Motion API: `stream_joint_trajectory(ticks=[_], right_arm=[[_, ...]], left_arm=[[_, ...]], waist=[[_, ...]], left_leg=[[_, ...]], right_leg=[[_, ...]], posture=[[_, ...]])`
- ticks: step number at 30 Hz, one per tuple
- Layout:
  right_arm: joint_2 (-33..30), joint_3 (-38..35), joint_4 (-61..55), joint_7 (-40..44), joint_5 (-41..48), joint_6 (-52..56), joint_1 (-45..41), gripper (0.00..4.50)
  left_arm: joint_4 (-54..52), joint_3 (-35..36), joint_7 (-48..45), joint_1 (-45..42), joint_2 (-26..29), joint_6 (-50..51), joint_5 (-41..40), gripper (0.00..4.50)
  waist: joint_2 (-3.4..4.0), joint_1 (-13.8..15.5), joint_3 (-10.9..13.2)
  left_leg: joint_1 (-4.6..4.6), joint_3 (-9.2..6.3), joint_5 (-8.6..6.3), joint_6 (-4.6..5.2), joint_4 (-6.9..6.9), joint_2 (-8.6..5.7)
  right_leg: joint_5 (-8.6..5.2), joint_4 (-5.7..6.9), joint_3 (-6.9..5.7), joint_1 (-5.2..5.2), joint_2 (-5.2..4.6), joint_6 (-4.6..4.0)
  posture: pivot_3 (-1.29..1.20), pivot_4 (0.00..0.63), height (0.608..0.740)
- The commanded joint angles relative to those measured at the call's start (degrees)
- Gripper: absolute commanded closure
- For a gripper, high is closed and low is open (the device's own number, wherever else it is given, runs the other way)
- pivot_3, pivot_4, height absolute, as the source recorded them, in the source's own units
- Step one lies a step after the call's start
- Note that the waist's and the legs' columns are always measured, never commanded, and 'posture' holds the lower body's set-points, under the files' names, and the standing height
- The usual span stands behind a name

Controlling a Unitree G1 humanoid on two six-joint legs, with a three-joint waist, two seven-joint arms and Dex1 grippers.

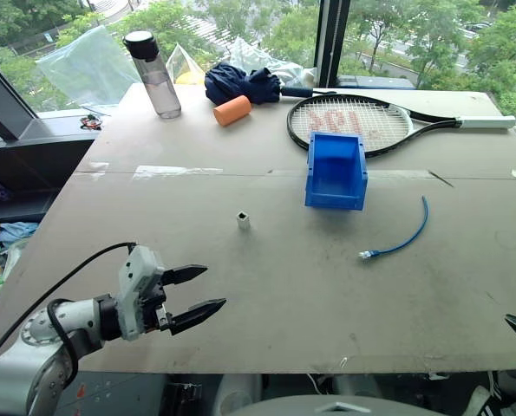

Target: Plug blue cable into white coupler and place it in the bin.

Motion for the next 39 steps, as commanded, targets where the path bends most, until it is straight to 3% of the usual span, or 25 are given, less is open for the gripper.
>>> stream_joint_trajectory(ticks=[1, 6, 10, 12, 15, 18, 21, 24, 25, 28, 29, 35, 39], right_arm=[[-1.54, 1.98, -2.32, -3.08, 0.27, 1.33, -3.60, 0.03], [-9.82, 15.94, -7.45, -6.32, 0.01, 10.10, -15.84, 0.03], [-15.54, 32.22, -4.68, -3.46, -2.51, 14.36, -30.10, 0.03], [-16.42, 39.79, -1.36, -2.26, -5.70, 15.13, -37.28, 0.03], [-12.96, 52.91, 8.13, 0.14, -13.28, 13.36, -51.13, 0.03], [-10.67, 59.38, 15.79, 2.42, -17.57, 12.00, -58.38, 0.03], [-8.03, 64.11, 24.23, 4.41, -21.25, 9.82, -64.36, 0.84], [-5.49, 66.26, 30.12, 5.63, -23.31, 7.62, -67.97, 2.41], [-4.99, 66.40, 30.93, 5.74, -23.62, 7.13, -68.41, 2.70], [-4.09, 66.14, 30.66, 6.29, -23.65, 6.74, -68.28, 4.22], [-3.83, 66.00, 29.42, 6.24, -23.37, 7.13, -67.82, 4.47], [0.45, 67.07, 13.62, 2.20, -20.94, 14.69, -63.80, 4.47], [3.89, 69.94, 9.23, -2.52, -23.62, 18.41, -63.43, 4.47]], left_arm=[[-1.30, -0.03, -0.01, -1.81, 0.68, 0.20, -1.31, 0.07], [-4.99, -5.24, -3.04, -4.32, 2.18, -3.07, 1.15, 0.07], [-8.03, -7.76, -3.75, -5.39, 3.15, -3.87, 1.13, 0.07], [-9.26, -8.38, -3.30, -5.86, 3.39, -3.51, 0.89, 0.07], [-12.11, -9.12, -1.66, -6.81, 3.34, -1.83, -0.66, 0.07], [-13.52, -9.58, -0.54, -7.98, 3.54, -0.80, -1.24, 0.07], [-14.11, -9.83, 0.59, -9.57, 3.78, 0.42, -2.14, 0.00], [-13.79, -9.96, 1.22, -10.34, 3.86, 0.75, -2.16, 0.00], [-13.62, -9.92, 1.45, -10.25, 3.75, 0.67, -2.00, 0.00], [-13.18, -9.95, 1.89, -9.63, 3.38, 0.13, -1.41, 0.00], [-12.97, -9.97, 2.13, -9.28, 3.11, -0.14, -1.19, 0.00], [-10.49, -10.97, 5.24, -7.55, 0.61, -2.39, 2.22, 0.00], [-8.72, -12.95, 5.16, -8.76, 0.53, -3.12, 4.31, 0.00]], waist=[[0.00, 0.00, 0.00], [0.05, -0.55, 0.07], [-0.11, -0.14, 0.08], [-0.21, -0.06, 0.12], [-0.32, -0.09, 0.14], [-0.30, -0.04, 0.19], [-0.28, 0.13, 0.20], [-0.28, -0.11, 0.19], [-0.28, -0.18, 0.19], [-0.30, -0.27, 0.18], [-0.31, -0.28, 0.16], [-0.29, -0.47, 0.15], [-0.27, -0.13, 0.16]], left_leg=[[0.00, 0.00, 0.00, 0.00, 0.00, 0.00], [0.01, 0.24, 0.01, 0.01, 0.07, 0.03], [-0.02, 0.32, -0.04, 0.09, 0.02, -0.25], [-0.08, 0.30, -0.04, 0.10, 0.01, -0.26], [-0.04, 0.30, -0.04, 0.10, 0.04, -0.26], [-0.04, 0.30, -0.03, 0.10, 0.08, -0.25], [-0.06, 0.27, -0.03, 0.10, 0.08, -0.28], [-0.04, 0.27, -0.03, 0.10, 0.09, -0.28], [-0.02, 0.27, -0.03, 0.10, 0.09, -0.27], [0.00, 0.25, -0.03, 0.10, 0.09, -0.25], [0.00, 0.24, -0.03, 0.10, 0.09, -0.25], [0.03, 0.19, -0.03, 0.10, 0.07, -0.19], [0.02, 0.16, -0.03, 0.10, 0.11, -0.21]], right_leg=[[0.00, 0.00, 0.00, -0.02, 0.00, 0.00], [0.03, 0.02, 0.26, -0.11, 0.03, -0.02], [0.17, 0.04, 0.26, -0.14, 0.11, -0.26], [0.17, 0.01, 0.16, -0.14, 0.17, -0.28], [0.18, 0.00, 0.14, -0.10, 0.18, -0.29], [0.19, 0.01, 0.14, -0.07, 0.20, -0.28], [0.19, 0.04, 0.11, -0.07, 0.20, -0.29], [0.20, 0.07, 0.12, -0.05, 0.20, -0.29], [0.20, 0.07, 0.12, -0.04, 0.22, -0.29], [0.20, 0.11, 0.10, -0.03, 0.24, -0.29], [0.20, 0.11, 0.09, -0.03, 0.24, -0.29], [0.21, 0.15, 0.05, -0.02, 0.28, -0.28], [0.21, 0.19, 0.02, -0.01, 0.27, -0.29]], posture=[[0.00, 0.150, 0.740], [0.00, 0.150, 0.740], [0.00, 0.150, 0.740], [0.00, 0.150, 0.740], [0.00, 0.150, 0.740], [0.00, 0.150, 0.740], [0.00, 0.150, 0.740], [0.00, 0.150, 0.740], [0.00, 0.150, 0.740], [0.00, 0.150, 0.740], [0.00, 0.150, 0.740], [0.00, 0.150, 0.740], [0.00, 0.150, 0.740]])
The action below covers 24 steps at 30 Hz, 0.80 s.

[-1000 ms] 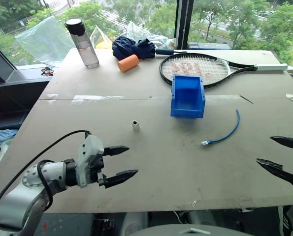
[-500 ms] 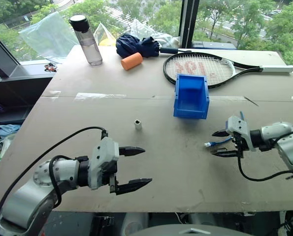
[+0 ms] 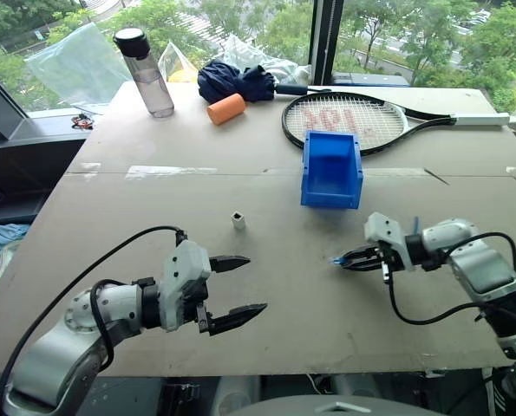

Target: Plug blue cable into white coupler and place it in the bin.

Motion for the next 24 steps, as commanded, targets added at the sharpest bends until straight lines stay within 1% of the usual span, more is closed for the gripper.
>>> stream_joint_trajectory(ticks=[1, 4, 5, 7, 8, 10, 12, 14, 16, 17, 18, 19, 22, 24], right_arm=[[1.79, 2.07, -4.08, -4.22, -2.23, 3.45, -0.86, 4.47], [3.04, 4.56, -2.32, -6.32, -5.26, 3.13, -1.47, 4.47], [2.80, 4.50, -2.22, -6.38, -5.55, 2.85, -1.19, 3.72], [2.16, 3.26, -2.99, -7.39, -5.64, 2.36, -0.31, 3.04], [1.95, 2.13, -3.79, -8.37, -5.46, 2.30, 0.29, 2.51], [0.22, -2.40, -8.07, -8.10, -1.98, 2.92, 3.47, 1.69], [-1.77, -7.88, -13.27, -7.38, 2.52, 3.99, 8.16, 1.69], [-3.79, -17.10, -20.36, -6.72, 8.79, 4.64, 17.44, 1.69], [-4.27, -25.76, -25.65, -6.80, 12.33, 2.55, 28.02, 1.69], [-4.25, -27.91, -27.15, -7.14, 12.94, 1.43, 31.19, 1.69], [-3.40, -31.17, -28.97, -7.89, 13.58, -0.26, 35.31, 1.69], [-2.79, -32.93, -30.41, -8.77, 14.04, -1.14, 37.83, 1.69], [0.61, -39.53, -35.84, -12.12, 14.37, -3.37, 48.16, 1.69], [2.47, -41.49, -38.75, -14.62, 14.01, -3.59, 53.00, 1.69]], left_arm=[[1.15, -2.05, -1.00, -1.52, 0.36, -1.71, 1.70, 0.00], [4.26, -5.84, -3.01, -5.45, 0.74, -1.88, 3.27, 0.00], [5.29, -7.23, -3.41, -7.08, 0.59, -2.00, 3.99, 0.00], [7.47, -10.07, -3.88, -10.51, 0.04, -2.57, 5.83, 0.00], [8.55, -11.60, -3.79, -12.21, -0.13, -2.63, 7.13, 0.00], [11.25, -15.83, -4.07, -16.41, -1.21, -3.73, 10.49, 0.00], [14.17, -19.36, -4.28, -20.50, -2.90, -3.49, 12.45, 0.00], [18.27, -24.05, -4.87, -25.88, -6.05, -3.74, 15.20, 0.00], [22.64, -27.53, -4.40, -30.96, -10.00, -3.28, 17.54, 0.00], [24.11, -28.20, -4.22, -32.30, -11.10, -3.23, 18.18, 0.00], [25.26, -28.72, -4.20, -33.26, -11.99, -3.39, 18.78, 0.00], [26.61, -29.40, -4.20, -34.31, -12.90, -3.55, 19.49, 0.00], [31.89, -33.28, -5.21, -37.88, -15.98, -4.84, 22.54, 0.00], [34.83, -35.57, -7.02, -38.81, -15.85, -6.29, 24.78, 0.00]], waist=[[-0.04, 0.31, -0.03], [-0.07, 0.51, -0.05], [-0.11, 0.46, -0.08], [-0.15, 0.26, -0.12], [-0.14, 0.24, -0.12], [-0.08, 0.41, -0.11], [-0.05, 0.71, -0.09], [-0.07, 1.86, -0.10], [-0.12, 2.62, -0.13], [-0.22, 2.83, -0.20], [-0.29, 2.48, -0.24], [-0.29, 1.78, -0.24], [-0.13, 0.97, -0.30], [0.03, 1.10, -0.42]], left_leg=[[0.00, -0.02, 0.00, 0.00, 0.03, -0.02], [-0.01, -0.03, 0.00, 0.00, 0.07, -0.05], [0.00, -0.02, 0.00, 0.00, 0.08, -0.06], [0.02, -0.04, 0.00, 0.00, 0.08, -0.04], [0.03, -0.05, 0.00, 0.00, 0.07, -0.04], [0.03, -0.08, 0.00, 0.00, 0.09, -0.04], [-0.01, -0.08, 0.00, 0.00, 0.14, -0.09], [-0.10, -0.11, 0.00, 0.00, 0.16, -0.15], [-0.16, -0.21, 0.00, 0.01, 0.16, -0.17], [-0.20, -0.26, -0.01, 0.03, 0.17, -0.19], [-0.18, -0.27, -0.03, 0.06, 0.18, -0.17], [-0.15, -0.25, -0.03, 0.06, 0.18, -0.13], [-0.02, -0.21, -0.03, 0.06, 0.16, -0.08], [-0.02, -0.31, -0.03, 0.07, 0.16, -0.06]], right_leg=[[0.00, 0.00, -0.03, 0.04, -0.02, 0.00], [-0.01, -0.03, -0.06, 0.07, -0.05, -0.01], [-0.01, -0.03, -0.06, 0.08, -0.05, -0.01], [-0.01, -0.03, -0.08, 0.09, -0.02, -0.01], [0.00, -0.02, -0.09, 0.11, -0.02, -0.01], [0.00, -0.01, -0.11, 0.11, -0.01, -0.01], [0.00, -0.01, -0.09, 0.13, -0.03, -0.01], [0.00, -0.07, -0.09, 0.13, -0.05, 0.00], [0.02, -0.11, -0.18, 0.16, -0.06, 0.04], [0.04, -0.14, -0.22, 0.19, -0.05, 0.11], [0.08, -0.14, -0.23, 0.20, -0.02, 0.20], [0.10, -0.11, -0.18, 0.20, 0.03, 0.23], [0.09, 0.00, -0.07, 0.20, 0.11, 0.25], [-0.03, 0.01, -0.15, 0.20, 0.17, 0.20]], posture=[[0.00, 0.150, 0.740], [0.00, 0.150, 0.740], [0.00, 0.150, 0.740], [0.00, 0.150, 0.740], [0.00, 0.150, 0.740], [0.00, 0.150, 0.740], [0.00, 0.150, 0.740], [0.00, 0.150, 0.740], [0.00, 0.150, 0.740], [0.00, 0.150, 0.740], [0.00, 0.150, 0.740], [0.00, 0.150, 0.740], [0.00, 0.150, 0.740], [0.00, 0.150, 0.740]])
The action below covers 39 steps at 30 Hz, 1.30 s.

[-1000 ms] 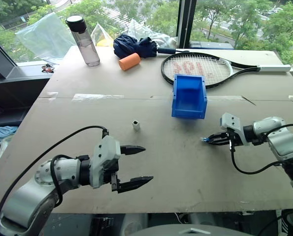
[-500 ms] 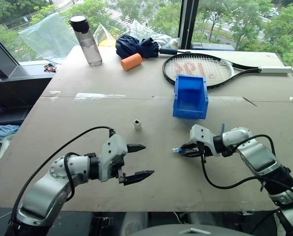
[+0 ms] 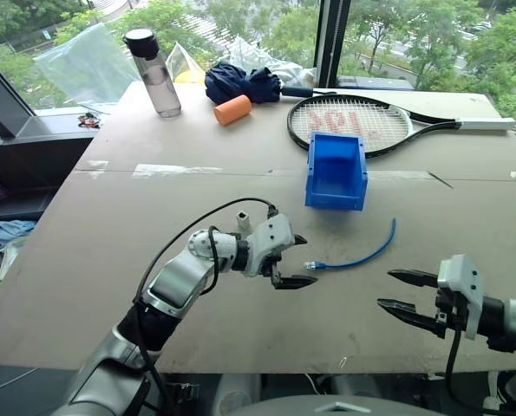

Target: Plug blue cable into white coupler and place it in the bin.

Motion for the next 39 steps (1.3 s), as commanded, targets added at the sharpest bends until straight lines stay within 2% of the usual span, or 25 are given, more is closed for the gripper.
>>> stream_joint_trajectory(ticks=[1, 2, 3, 5, 7, 8, 10, 13, 16, 21, 27, 30, 32, 33, 34, 35, 39], right_arm=[[2.25, -4.37, -6.86, -4.35, 0.72, -1.70, 5.64, 1.53], [2.41, -4.27, -7.57, -4.96, 0.72, -1.68, 6.38, 1.53], [2.69, -4.12, -8.42, -5.73, 0.66, -1.74, 7.23, 1.53], [3.65, -3.78, -10.15, -7.43, 0.68, -1.79, 9.17, 1.53], [4.45, -3.09, -11.13, -8.93, 0.37, -1.90, 10.36, 1.53], [4.97, -2.42, -11.46, -9.78, 0.44, -1.69, 10.74, 1.53], [5.85, -0.67, -12.01, -11.49, 0.98, -0.65, 10.98, 1.53], [7.36, 2.62, -12.26, -14.55, 3.93, 2.91, 9.78, 1.53], [11.69, 6.85, -12.02, -20.03, 15.24, 11.26, 6.14, 1.53], [17.84, 10.37, -10.37, -28.61, 28.51, 16.85, -2.66, 1.53], [22.91, 13.11, -7.42, -38.29, 41.88, 18.65, -16.82, 1.53], [22.35, 13.74, -5.88, -41.98, 47.05, 20.01, -20.88, 2.37], [20.92, 14.56, -5.36, -42.77, 49.20, 20.93, -22.05, 3.28], [20.17, 15.13, -5.17, -43.03, 49.77, 21.38, -22.42, 3.90], [19.61, 15.70, -4.99, -43.20, 50.20, 21.65, -22.69, 4.27], [19.22, 16.05, -4.87, -43.39, 50.73, 21.66, -22.85, 4.43], [18.31, 16.85, -4.67, -44.37, 52.02, 20.96, -23.21, 4.43]], left_arm=[[4.15, -3.43, -3.24, -1.38, 0.48, -3.35, 3.80, 0.56], [4.85, -3.65, -3.76, -1.31, 0.69, -4.13, 4.29, 0.80], [5.63, -3.91, -4.28, -1.32, 0.83, -4.69, 4.79, 1.32], [7.15, -4.56, -5.35, -1.50, 0.81, -5.43, 5.72, 2.07], [8.40, -4.89, -6.38, -1.72, 0.73, -6.24, 6.39, 3.19], [8.91, -4.78, -6.82, -1.74, 0.53, -6.69, 6.29, 3.36], [9.63, -4.60, -8.24, -1.77, 0.58, -7.77, 6.00, 4.40], [8.70, -1.88, -10.38, -1.15, -0.17, -5.81, 1.63, 4.46], [2.29, 7.42, -13.73, -0.84, -1.33, 12.06, -16.56, 4.46], [-1.95, 17.01, -11.51, -2.64, -0.80, 30.18, -32.36, 4.46], [-5.27, 22.67, -5.99, -3.17, -1.98, 38.98, -41.19, 4.46], [-6.24, 23.87, -3.53, -3.23, -2.78, 40.00, -43.18, 4.50], [-6.74, 24.35, -2.13, -3.29, -3.30, 40.34, -44.11, 4.50], [-6.91, 24.60, -1.52, -3.36, -3.57, 40.47, -44.61, 4.50], [-7.01, 24.96, -0.79, -3.46, -3.93, 40.59, -45.17, 4.50], [-7.05, 25.18, -0.25, -3.58, -4.14, 40.73, -45.63, 4.50], [-7.71, 25.48, 0.84, -3.53, -4.35, 40.67, -46.51, 4.50]], waist=[[0.13, -0.29, -0.09], [0.13, -0.58, -0.09], [0.08, -0.74, -0.12], [0.12, -0.82, -0.17], [0.11, -0.78, -0.25], [0.10, -0.78, -0.26], [0.07, -0.83, -0.29], [0.09, -0.92, -0.31], [0.11, -1.10, -0.23], [0.11, -1.03, -0.15], [0.12, -1.15, -0.13], [0.15, -1.05, -0.12], [0.16, -1.00, -0.11], [0.17, -1.01, -0.11], [0.17, -1.07, -0.10], [0.17, -1.11, -0.11], [0.18, -1.20, -0.11]], left_leg=[[0.01, -0.01, 0.00, 0.00, 0.00, 0.00], [0.02, 0.00, 0.00, 0.00, -0.01, 0.02], [0.02, 0.02, 0.00, 0.00, -0.01, 0.03], [0.02, 0.00, 0.00, 0.00, 0.00, 0.04], [0.00, 0.00, 0.00, 0.00, 0.00, 0.03], [0.00, 0.00, 0.00, 0.00, -0.01, 0.03], [-0.01, -0.01, -0.01, 0.00, -0.04, 0.03], [-0.01, 0.00, -0.01, 0.01, -0.05, 0.03], [-0.05, -0.03, -0.01, 0.01, -0.05, 0.08], [-0.11, -0.22, -0.01, 0.01, 0.00, 0.07], [-0.11, -0.58, -0.01, 0.01, 0.00, -0.01], [-0.14, -0.70, 0.00, 0.01, -0.01, -0.04], [-0.15, -0.78, 0.00, 0.00, -0.01, -0.05], [-0.16, -0.78, 0.00, 0.00, -0.01, -0.06], [-0.16, -0.78, 0.00, 0.00, -0.01, -0.07], [-0.16, -0.78, 0.00, 0.00, -0.01, -0.07], [-0.14, -0.82, 0.00, 0.01, -0.01, -0.07]], right_leg=[[-0.10, 0.02, 0.00, 0.00, 0.01, 0.07], [-0.11, 0.02, 0.04, 0.00, 0.03, 0.05], [-0.11, 0.02, 0.06, 0.00, 0.03, 0.05], [-0.12, 0.02, 0.04, 0.00, 0.01, 0.04], [-0.12, 0.01, 0.02, 0.00, -0.01, 0.02], [-0.12, 0.00, 0.02, 0.00, -0.01, 0.02], [-0.08, -0.03, 0.01, -0.01, 0.00, -0.04], [-0.03, -0.03, 0.02, -0.01, -0.01, -0.14], [-0.03, -0.02, -0.01, -0.04, -0.01, -0.15], [-0.14, 0.00, -0.17, -0.05, -0.10, 0.03], [0.00, 0.00, -0.20, -0.02, -0.10, -0.12], [0.04, 0.00, -0.28, -0.01, -0.10, -0.07], [0.04, -0.01, -0.38, 0.01, -0.12, -0.08], [0.03, -0.01, -0.38, 0.01, -0.12, -0.09], [0.02, -0.01, -0.38, 0.01, -0.13, -0.10], [0.02, -0.01, -0.38, 0.01, -0.13, -0.11], [0.00, 0.00, -0.39, 0.01, -0.10, -0.14]], posture=[[0.00, 0.150, 0.740], [0.00, 0.150, 0.740], [0.00, 0.150, 0.740], [0.00, 0.150, 0.740], [0.00, 0.150, 0.740], [0.00, 0.150, 0.740], [0.00, 0.150, 0.740], [0.00, 0.150, 0.740], [0.00, 0.150, 0.740], [0.00, 0.150, 0.740], [0.00, 0.150, 0.740], [0.00, 0.150, 0.740], [0.00, 0.150, 0.740], [0.00, 0.150, 0.740], [0.00, 0.150, 0.740], [0.00, 0.150, 0.740], [0.00, 0.150, 0.740]])
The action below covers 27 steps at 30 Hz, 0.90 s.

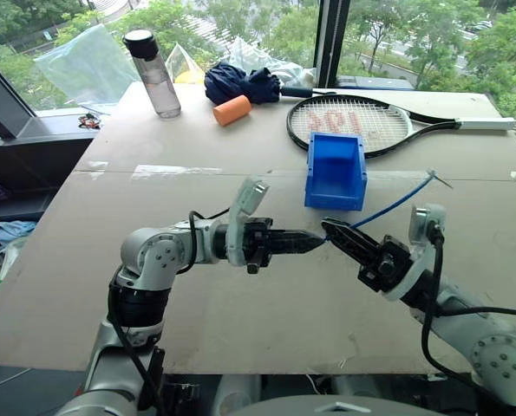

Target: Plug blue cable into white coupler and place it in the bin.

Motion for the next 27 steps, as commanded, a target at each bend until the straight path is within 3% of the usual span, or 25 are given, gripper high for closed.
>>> stream_joint_trajectory(ticks=[1, 6, 7, 9, 13, 14, 15, 20, 27], right_arm=[[-0.76, 1.91, -0.68, -0.51, 2.40, 0.22, -0.57, 4.43], [-0.93, 1.09, -0.21, -1.81, 4.28, -1.40, -1.16, 4.43], [-1.08, 0.75, -0.10, -2.01, 4.64, -1.80, -1.26, 4.50], [-1.42, -0.53, 0.01, -2.40, 5.68, -2.86, -1.15, 4.50], [-2.80, -3.53, 0.10, -2.22, 6.41, -4.79, 0.45, 4.50], [-2.96, -3.79, 0.13, -2.18, 6.60, -5.15, 0.68, 4.50], [-3.02, -4.07, 0.13, -2.14, 6.81, -5.58, 0.90, 4.50], [-3.37, -3.76, 0.51, -1.91, 6.69, -6.23, 0.62, 4.50], [-4.32, -4.21, 0.77, -2.08, 6.41, -6.72, -0.06, 4.50]], left_arm=[[-3.23, 1.39, 0.91, -0.54, -0.64, -1.34, -2.22, 4.50], [-3.87, 3.63, 2.79, 0.90, -0.68, -4.76, -1.54, 4.50], [-4.23, 4.50, 3.02, 1.40, 0.05, -5.57, -1.32, 3.51], [-5.35, 6.22, 3.84, 3.98, 2.64, -8.81, 1.73, 2.76], [-5.11, 9.47, 5.84, 13.19, 9.28, -25.19, 16.32, 0.94], [-4.33, 9.59, 5.91, 14.02, 9.92, -28.32, 18.46, 0.29], [-1.90, 9.86, 7.04, 14.38, 10.63, -32.81, 22.22, 0.09], [8.71, 6.21, 8.07, 12.09, 10.87, -46.11, 33.62, 0.09], [17.83, 0.62, 9.56, 7.40, 6.70, -52.51, 40.81, 0.09]], waist=[[0.00, 0.00, 0.00], [0.00, 0.06, 0.00], [0.00, 0.03, 0.00], [0.02, -0.17, 0.01], [0.13, -0.21, 0.04], [0.11, 0.00, 0.05], [0.11, 0.15, 0.05], [0.08, 1.49, 0.07], [-0.01, 1.32, 0.04]], left_leg=[[0.00, -0.01, 0.00, 0.00, 0.00, 0.00], [-0.01, -0.01, 0.00, 0.00, 0.00, 0.00], [-0.01, 0.00, 0.00, 0.00, 0.00, 0.00], [-0.01, -0.01, 0.00, 0.00, 0.00, 0.01], [0.14, 0.07, 0.00, 0.00, -0.22, 0.04], [0.11, 0.04, 0.00, 0.00, -0.24, 0.05], [0.08, 0.01, 0.00, 0.00, -0.21, 0.04], [0.03, 0.11, 0.01, -0.02, -0.06, -0.01], [-0.07, 0.47, 0.01, -0.01, -0.06, -0.02]], right_leg=[[0.00, 0.00, 0.00, 0.00, 0.00, 0.00], [0.00, 0.00, -0.01, 0.00, 0.00, 0.00], [0.00, 0.00, 0.00, 0.00, 0.00, -0.01], [0.00, -0.01, -0.01, 0.00, 0.00, -0.01], [-0.01, -0.02, 0.16, -0.01, 0.04, -0.02], [-0.01, -0.02, 0.11, -0.05, 0.04, -0.03], [-0.01, -0.02, 0.05, -0.04, 0.03, -0.03], [-0.02, -0.08, 0.04, 0.00, -0.10, -0.06], [0.00, -0.13, 0.09, -0.03, -0.14, -0.04]], posture=[[0.00, 0.150, 0.740], [0.00, 0.150, 0.740], [0.00, 0.150, 0.740], [0.00, 0.150, 0.740], [0.00, 0.150, 0.740], [0.00, 0.150, 0.740], [0.00, 0.150, 0.740], [0.00, 0.150, 0.740], [0.00, 0.150, 0.740]])
